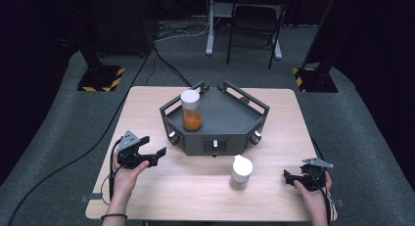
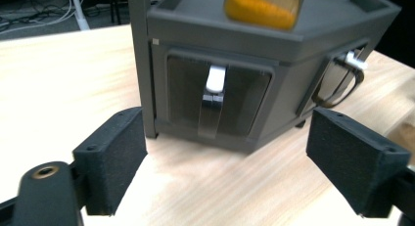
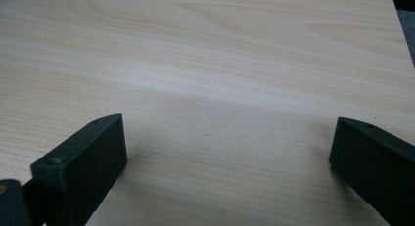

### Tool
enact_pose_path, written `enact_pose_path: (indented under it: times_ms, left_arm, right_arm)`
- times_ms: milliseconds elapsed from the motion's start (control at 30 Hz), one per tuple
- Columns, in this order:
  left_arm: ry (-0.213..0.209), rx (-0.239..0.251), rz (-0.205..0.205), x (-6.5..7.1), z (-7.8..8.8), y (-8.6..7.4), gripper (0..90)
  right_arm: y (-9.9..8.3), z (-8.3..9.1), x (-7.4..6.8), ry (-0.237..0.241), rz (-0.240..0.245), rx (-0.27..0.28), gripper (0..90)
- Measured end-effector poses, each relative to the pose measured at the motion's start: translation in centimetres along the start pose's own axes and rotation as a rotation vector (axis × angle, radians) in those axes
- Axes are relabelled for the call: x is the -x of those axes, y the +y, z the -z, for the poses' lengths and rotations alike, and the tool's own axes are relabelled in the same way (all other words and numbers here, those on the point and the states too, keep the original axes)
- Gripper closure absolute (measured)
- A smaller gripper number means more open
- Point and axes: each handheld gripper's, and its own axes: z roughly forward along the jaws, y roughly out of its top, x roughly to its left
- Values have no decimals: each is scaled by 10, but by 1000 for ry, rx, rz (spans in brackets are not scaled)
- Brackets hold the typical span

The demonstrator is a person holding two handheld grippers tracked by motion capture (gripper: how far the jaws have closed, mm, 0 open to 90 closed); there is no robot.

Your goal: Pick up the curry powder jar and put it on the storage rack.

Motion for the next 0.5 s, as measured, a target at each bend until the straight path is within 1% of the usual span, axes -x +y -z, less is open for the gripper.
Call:
enact_pose_path:
  times_ms: [67,267,400,500]
  left_arm:
    - [-1,-7,7,-2,0,-6,122]
    - [12,-25,9,-2,0,-22,121]
    - [16,-44,9,-3,-1,-31,121]
    - [17,-67,12,-4,-3,-38,121]
  right_arm:
    - [0,0,0,0,0,0,0]
    - [0,0,0,0,0,0,0]
    - [0,0,0,0,0,0,0]
    - [0,0,0,0,0,0,0]
